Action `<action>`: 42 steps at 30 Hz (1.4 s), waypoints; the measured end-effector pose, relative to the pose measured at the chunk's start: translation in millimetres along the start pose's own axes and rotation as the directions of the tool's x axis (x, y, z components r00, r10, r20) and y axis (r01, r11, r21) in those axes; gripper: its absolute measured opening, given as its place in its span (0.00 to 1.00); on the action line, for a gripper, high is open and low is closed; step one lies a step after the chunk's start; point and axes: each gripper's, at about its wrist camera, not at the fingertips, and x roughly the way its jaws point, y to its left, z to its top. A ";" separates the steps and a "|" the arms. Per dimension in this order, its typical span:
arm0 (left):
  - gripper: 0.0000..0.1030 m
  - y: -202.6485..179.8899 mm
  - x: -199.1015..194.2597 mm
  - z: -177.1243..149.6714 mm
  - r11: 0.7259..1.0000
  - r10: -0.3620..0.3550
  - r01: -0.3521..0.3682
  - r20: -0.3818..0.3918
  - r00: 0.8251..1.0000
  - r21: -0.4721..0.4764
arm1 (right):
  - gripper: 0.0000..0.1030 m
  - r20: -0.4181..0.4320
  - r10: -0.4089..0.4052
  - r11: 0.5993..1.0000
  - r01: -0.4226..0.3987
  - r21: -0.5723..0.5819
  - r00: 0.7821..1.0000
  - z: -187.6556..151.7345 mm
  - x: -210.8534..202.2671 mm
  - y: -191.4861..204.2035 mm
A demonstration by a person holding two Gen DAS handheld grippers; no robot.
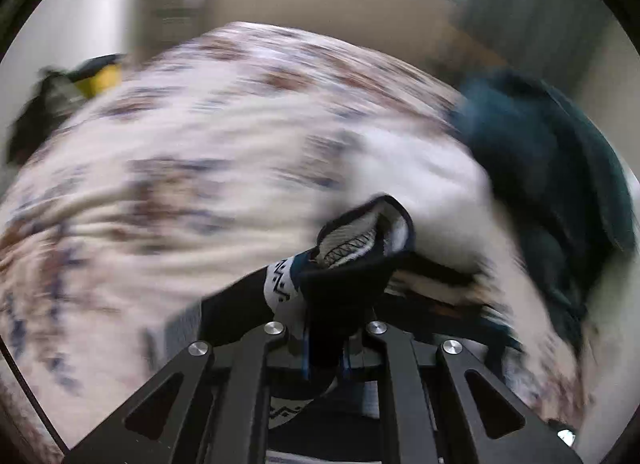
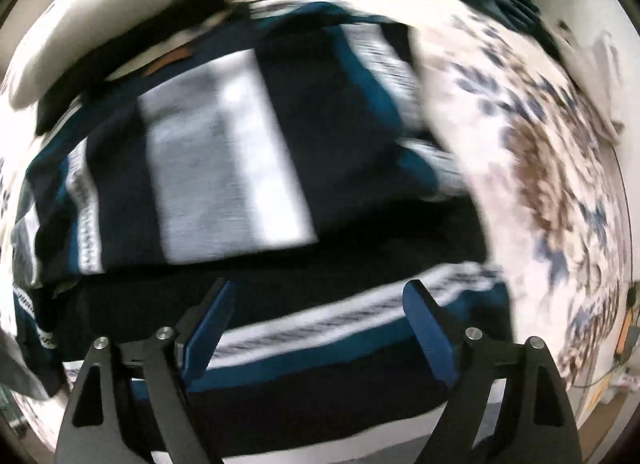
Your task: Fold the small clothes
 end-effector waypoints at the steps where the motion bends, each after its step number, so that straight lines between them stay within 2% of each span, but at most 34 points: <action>1: 0.08 -37.8 11.5 -6.7 0.998 -0.049 0.049 -0.024 0.999 0.030 | 0.85 -0.006 -0.003 1.000 0.004 0.026 1.000 0.1 1.4 -15.0; 4: 0.08 -130.7 38.8 -28.9 0.985 -0.131 0.142 -0.110 0.985 0.099 | 0.85 -0.040 0.011 0.989 -0.005 0.145 0.999 3.8 10.6 -66.1; 7: 0.10 -200.0 74.4 -56.1 0.973 -0.163 0.194 -0.225 0.961 0.122 | 0.85 -0.053 0.025 0.979 -0.014 0.202 0.998 8.7 14.4 -104.1; 9: 0.11 -224.7 92.5 -75.3 0.965 -0.197 0.240 -0.317 0.928 0.102 | 0.85 -0.052 0.019 0.981 -0.009 0.191 0.998 14.7 14.5 -124.6; 10: 0.11 -234.1 99.0 -79.3 0.964 -0.190 0.239 -0.333 0.924 0.114 | 0.85 -0.052 0.017 0.983 -0.007 0.182 0.999 18.9 16.5 -135.0; 11: 0.12 -238.7 97.9 -84.1 0.962 -0.171 0.230 -0.333 0.927 0.147 | 0.85 -0.055 0.025 0.986 -0.015 0.166 0.998 22.4 17.2 -145.5; 12: 0.23 -242.4 93.2 -86.8 0.960 -0.161 0.224 -0.322 0.933 0.169 | 0.85 -0.058 0.036 0.987 -0.027 0.156 0.998 25.4 17.5 -153.6; 13: 0.32 -238.3 86.1 -87.3 0.957 -0.152 0.218 -0.308 0.939 0.191 | 0.85 -0.059 0.044 0.988 -0.035 0.149 0.997 29.3 17.6 -161.6; 15: 0.72 -213.8 72.9 -76.2 0.957 -0.155 0.215 -0.281 0.947 0.197 | 0.85 -0.054 0.080 0.987 -0.071 0.143 0.995 37.5 13.9 -178.3; 16: 0.79 -217.8 72.8 -77.9 0.960 -0.135 0.192 -0.263 0.955 0.202 | 0.85 -0.049 0.100 0.985 -0.092 0.146 0.994 42.1 12.2 -185.0; 17: 0.81 -207.8 69.8 -73.1 0.965 -0.116 0.168 -0.244 0.963 0.201 | 0.85 -0.037 0.130 0.981 -0.123 0.148 0.991 48.4 8.6 -191.7; 19: 0.81 -159.4 52.4 -51.7 0.982 -0.051 0.082 -0.182 0.982 0.169 | 0.85 -0.013 0.189 0.972 -0.185 0.145 0.982 61.4 1.2 -198.4; 21: 0.81 -108.5 39.1 -33.0 0.986 0.063 -0.046 -0.098 0.993 0.159 | 0.85 0.000 0.257 0.956 -0.255 0.148 0.966 77.3 -6.1 -196.9; 23: 0.81 -54.8 38.3 -18.2 0.972 0.196 -0.186 -0.060 0.979 0.146 | 0.85 0.014 0.337 0.931 -0.335 0.147 0.942 90.0 -10.9 -186.1; 26: 0.81 6.7 50.2 -6.1 0.933 0.352 -0.340 -0.092 0.932 0.121 | 0.85 0.016 0.391 0.912 -0.390 0.126 0.920 113.7 -9.4 -151.2; 28: 0.81 32.7 51.4 -4.6 0.913 0.406 -0.397 -0.092 0.909 0.098 | 0.85 0.011 0.404 0.910 -0.403 0.103 0.915 127.2 -5.8 -124.6; 30: 0.81 46.0 55.2 -8.2 0.899 0.437 -0.430 -0.097 0.894 0.080 | 0.85 0.008 0.425 0.903 -0.425 0.068 0.905 138.1 -5.9 -89.0; 32: 0.81 56.4 59.0 -16.8 0.902 0.432 -0.428 -0.125 0.893 0.054 | 0.85 -0.011 0.427 0.904 -0.428 -0.015 0.904 143.6 -4.3 -45.7; 34: 0.81 61.0 68.0 -25.5 0.909 0.415 -0.415 -0.171 0.894 0.035 | 0.85 -0.068 0.372 0.916 -0.378 -0.138 0.926 143.9 10.7 3.1; 35: 0.81 61.8 72.4 -31.5 0.918 0.392 -0.396 -0.199 0.898 0.021 | 0.85 -0.078 0.304 0.928 -0.314 -0.202 0.950 142.6 21.1 25.4; 37: 0.81 61.4 75.3 -33.7 0.927 0.366 -0.374 -0.214 0.906 0.003 | 0.85 -0.055 0.118 0.944 -0.129 -0.304 0.992 137.1 42.2 54.4; 39: 0.81 63.3 77.3 -35.2 0.939 0.332 -0.343 -0.215 0.918 -0.014 | 0.84 -0.021 0.027 0.965 -0.031 -0.260 0.999 133.8 45.8 43.9; 42: 0.81 68.6 82.8 -43.4 0.956 0.275 -0.290 -0.239 0.931 -0.030 | 0.85 -0.020 -0.043 0.995 0.041 -0.091 0.999 126.1 39.8 -12.2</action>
